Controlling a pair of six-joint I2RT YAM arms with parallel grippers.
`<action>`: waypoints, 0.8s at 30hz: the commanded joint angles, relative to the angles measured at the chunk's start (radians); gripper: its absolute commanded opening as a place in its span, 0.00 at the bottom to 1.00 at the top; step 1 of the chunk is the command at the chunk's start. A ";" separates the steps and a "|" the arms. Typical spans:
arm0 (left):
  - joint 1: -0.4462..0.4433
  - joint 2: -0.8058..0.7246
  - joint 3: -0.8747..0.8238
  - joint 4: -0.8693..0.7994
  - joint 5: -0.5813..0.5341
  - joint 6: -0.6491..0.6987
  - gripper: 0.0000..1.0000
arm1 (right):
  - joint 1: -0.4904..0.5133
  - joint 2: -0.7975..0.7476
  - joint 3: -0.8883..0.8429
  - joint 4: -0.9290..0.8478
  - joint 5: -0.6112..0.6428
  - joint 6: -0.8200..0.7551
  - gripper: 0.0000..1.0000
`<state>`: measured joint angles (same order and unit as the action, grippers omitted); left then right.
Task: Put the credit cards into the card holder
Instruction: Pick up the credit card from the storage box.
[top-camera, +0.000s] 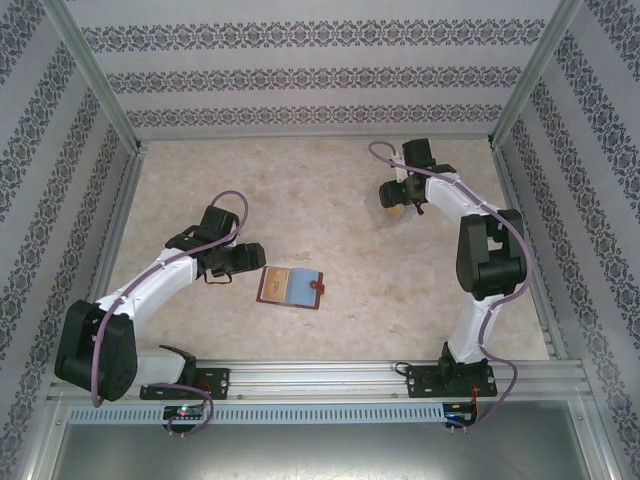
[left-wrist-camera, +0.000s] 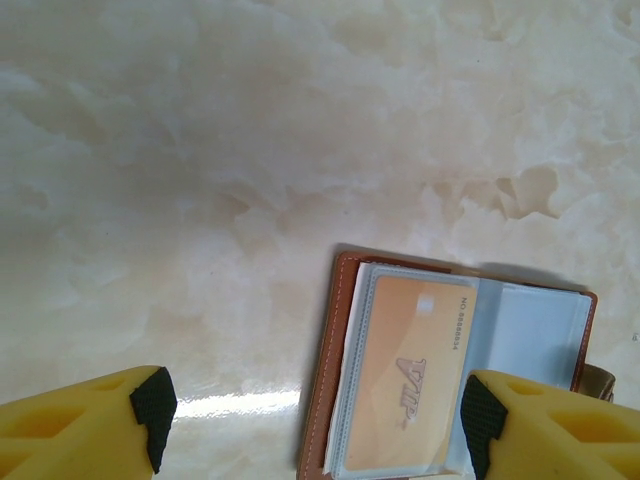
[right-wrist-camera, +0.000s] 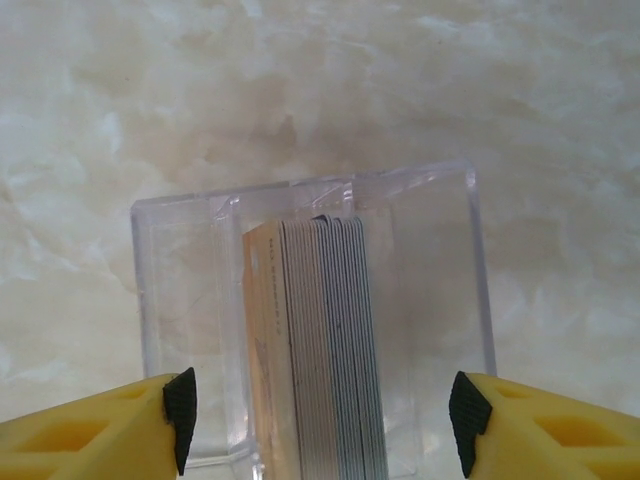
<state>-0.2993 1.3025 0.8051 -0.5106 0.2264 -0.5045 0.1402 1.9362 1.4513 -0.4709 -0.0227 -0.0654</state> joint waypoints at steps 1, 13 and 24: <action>0.005 -0.010 -0.010 -0.013 -0.013 0.001 0.77 | 0.001 0.031 0.029 -0.038 0.086 -0.051 0.69; 0.006 -0.017 -0.020 -0.013 -0.018 -0.010 0.77 | 0.014 -0.047 -0.034 0.042 0.233 -0.050 0.60; 0.006 -0.027 -0.043 -0.011 -0.027 -0.022 0.77 | 0.023 -0.070 -0.059 0.052 0.247 -0.057 0.41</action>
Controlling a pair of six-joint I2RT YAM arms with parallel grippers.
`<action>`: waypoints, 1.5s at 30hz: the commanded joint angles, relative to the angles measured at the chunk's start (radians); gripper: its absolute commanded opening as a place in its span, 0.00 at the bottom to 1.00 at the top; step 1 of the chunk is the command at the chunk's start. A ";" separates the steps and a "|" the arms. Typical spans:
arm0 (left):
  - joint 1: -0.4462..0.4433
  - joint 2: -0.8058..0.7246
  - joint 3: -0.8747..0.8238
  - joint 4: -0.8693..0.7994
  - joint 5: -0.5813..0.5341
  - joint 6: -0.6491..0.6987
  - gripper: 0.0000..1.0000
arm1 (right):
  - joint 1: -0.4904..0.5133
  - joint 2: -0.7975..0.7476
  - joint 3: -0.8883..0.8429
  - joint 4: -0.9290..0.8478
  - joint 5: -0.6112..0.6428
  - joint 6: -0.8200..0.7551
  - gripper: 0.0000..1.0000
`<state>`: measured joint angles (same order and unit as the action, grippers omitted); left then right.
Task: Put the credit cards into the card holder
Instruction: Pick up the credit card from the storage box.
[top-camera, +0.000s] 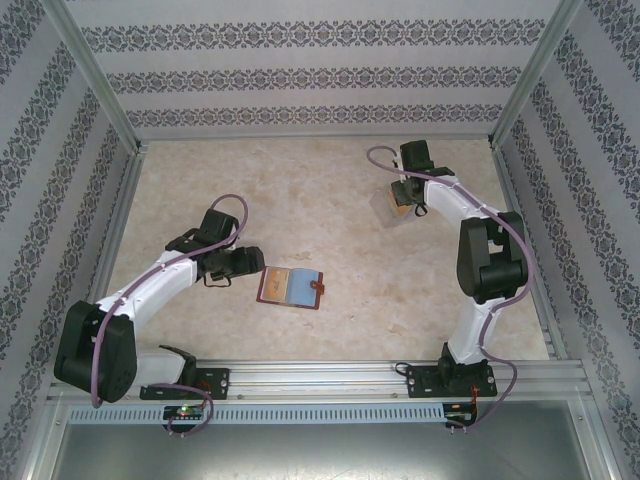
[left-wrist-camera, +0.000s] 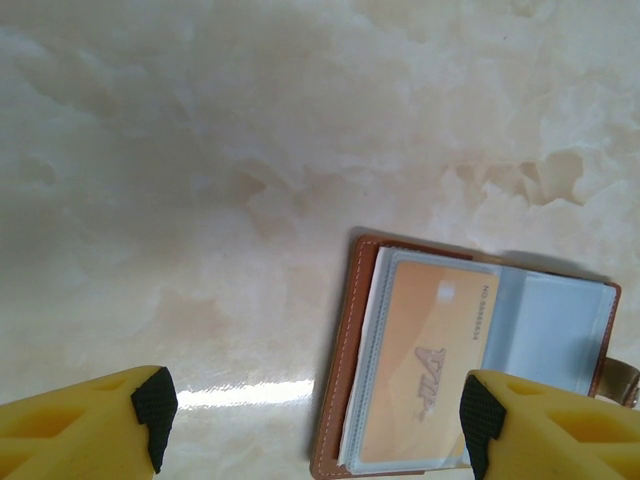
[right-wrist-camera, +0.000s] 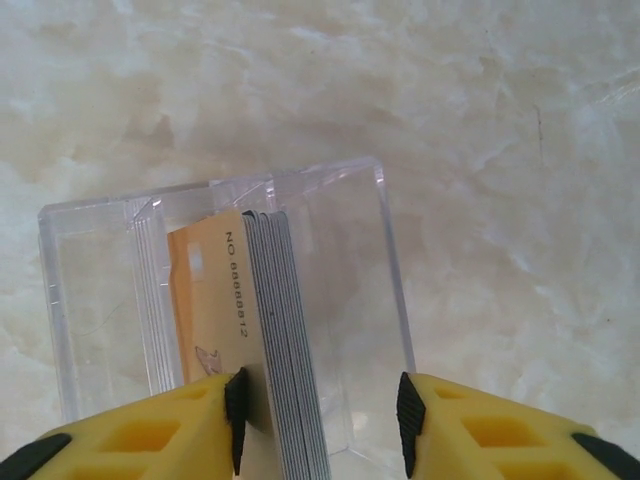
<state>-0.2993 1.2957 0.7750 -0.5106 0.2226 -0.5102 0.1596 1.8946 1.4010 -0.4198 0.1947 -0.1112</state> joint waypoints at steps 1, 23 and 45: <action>0.005 -0.022 -0.015 -0.009 -0.023 -0.018 0.77 | 0.004 -0.026 -0.002 -0.007 0.028 -0.013 0.37; 0.006 -0.054 -0.026 -0.002 -0.034 -0.037 0.77 | -0.004 -0.100 -0.009 -0.062 -0.088 0.048 0.00; 0.001 -0.042 -0.160 0.182 0.304 -0.089 0.74 | 0.246 -0.577 -0.633 0.392 -0.503 0.889 0.00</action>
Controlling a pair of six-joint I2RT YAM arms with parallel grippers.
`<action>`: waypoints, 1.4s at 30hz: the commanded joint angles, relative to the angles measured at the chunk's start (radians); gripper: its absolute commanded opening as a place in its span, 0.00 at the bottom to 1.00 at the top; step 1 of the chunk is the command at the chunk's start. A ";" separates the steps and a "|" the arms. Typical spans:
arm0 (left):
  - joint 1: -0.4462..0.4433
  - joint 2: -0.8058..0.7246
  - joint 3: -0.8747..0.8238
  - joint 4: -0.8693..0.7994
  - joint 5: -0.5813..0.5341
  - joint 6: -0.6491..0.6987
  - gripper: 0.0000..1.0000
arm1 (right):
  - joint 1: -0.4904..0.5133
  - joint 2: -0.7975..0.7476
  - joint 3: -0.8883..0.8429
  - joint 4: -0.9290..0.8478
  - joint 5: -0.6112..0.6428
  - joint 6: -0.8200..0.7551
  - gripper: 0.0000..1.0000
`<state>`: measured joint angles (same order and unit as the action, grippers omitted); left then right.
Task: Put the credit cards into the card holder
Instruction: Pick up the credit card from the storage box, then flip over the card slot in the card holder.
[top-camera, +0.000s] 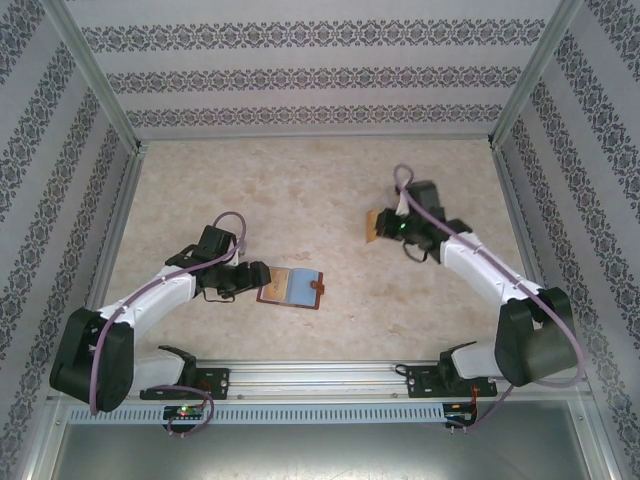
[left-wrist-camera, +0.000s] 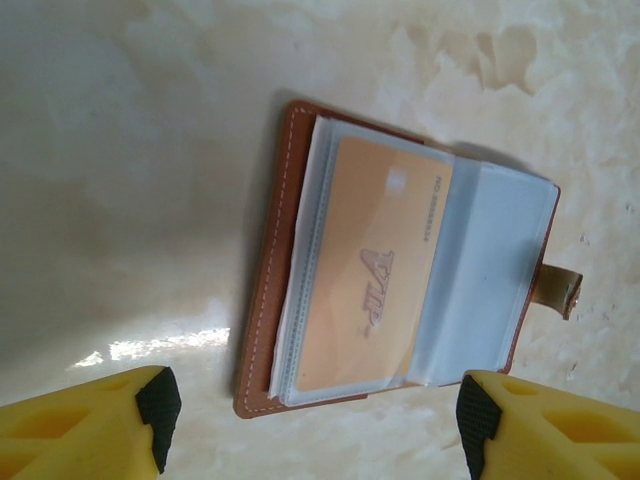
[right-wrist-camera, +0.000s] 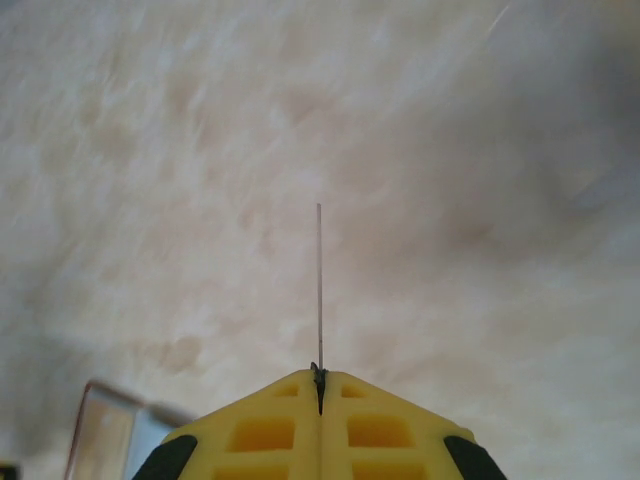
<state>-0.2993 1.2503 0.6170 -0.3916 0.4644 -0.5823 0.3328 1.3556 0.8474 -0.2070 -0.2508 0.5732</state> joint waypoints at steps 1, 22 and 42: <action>0.001 0.004 -0.002 0.062 0.064 -0.016 0.74 | 0.103 -0.047 -0.097 0.199 -0.058 0.230 0.00; -0.046 0.093 0.046 0.023 -0.081 -0.022 0.70 | 0.591 0.073 -0.057 0.209 0.258 0.347 0.00; -0.050 0.190 0.073 0.043 -0.077 -0.030 0.70 | 0.692 0.132 0.049 -0.141 0.506 0.324 0.00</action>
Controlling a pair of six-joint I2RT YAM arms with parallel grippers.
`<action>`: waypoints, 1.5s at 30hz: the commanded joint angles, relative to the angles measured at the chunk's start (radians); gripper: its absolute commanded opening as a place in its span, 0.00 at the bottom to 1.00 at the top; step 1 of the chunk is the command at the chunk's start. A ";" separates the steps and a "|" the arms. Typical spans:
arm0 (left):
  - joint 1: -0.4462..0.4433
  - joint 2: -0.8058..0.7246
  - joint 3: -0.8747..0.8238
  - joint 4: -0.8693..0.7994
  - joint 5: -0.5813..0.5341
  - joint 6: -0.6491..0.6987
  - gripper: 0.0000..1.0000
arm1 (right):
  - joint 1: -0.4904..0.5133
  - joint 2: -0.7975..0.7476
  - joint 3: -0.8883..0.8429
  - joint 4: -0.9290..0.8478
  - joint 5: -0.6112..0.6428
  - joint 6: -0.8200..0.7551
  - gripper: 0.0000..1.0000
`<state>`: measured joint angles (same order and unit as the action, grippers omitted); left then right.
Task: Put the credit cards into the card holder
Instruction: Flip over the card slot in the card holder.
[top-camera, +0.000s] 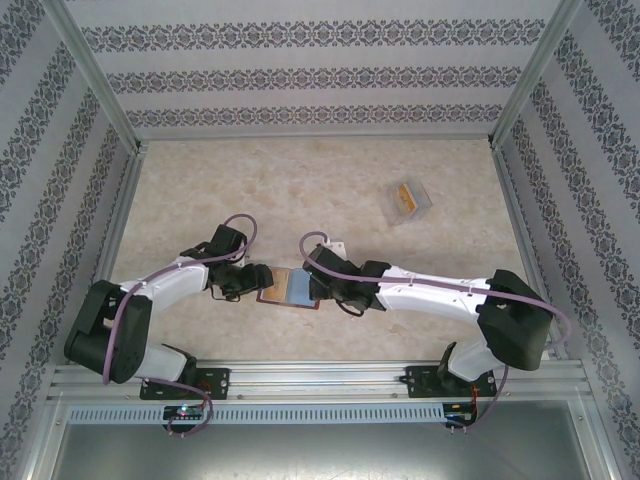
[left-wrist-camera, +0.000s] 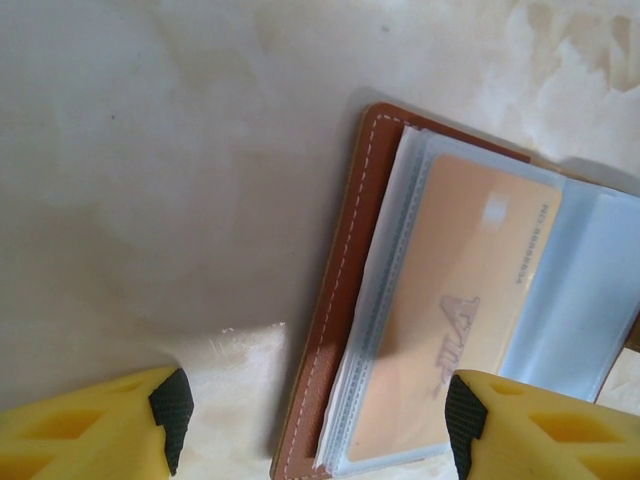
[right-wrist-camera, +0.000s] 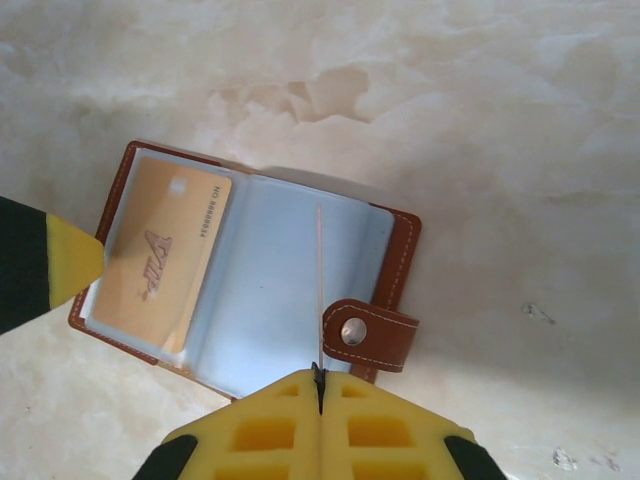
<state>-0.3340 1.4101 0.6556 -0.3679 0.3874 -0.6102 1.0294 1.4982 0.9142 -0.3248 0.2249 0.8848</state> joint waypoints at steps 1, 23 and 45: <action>-0.015 0.035 0.037 0.023 0.000 -0.006 0.69 | -0.002 -0.004 -0.015 -0.024 0.030 0.014 0.00; -0.016 0.069 0.033 0.059 0.023 -0.031 0.67 | -0.080 0.019 -0.124 0.170 -0.154 0.248 0.00; -0.016 0.094 0.031 0.055 0.031 -0.030 0.66 | -0.088 -0.025 -0.152 0.223 -0.152 0.263 0.00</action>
<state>-0.3340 1.4559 0.6903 -0.3943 0.3832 -0.6373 0.9504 1.4704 0.7757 -0.1211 0.0761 1.1389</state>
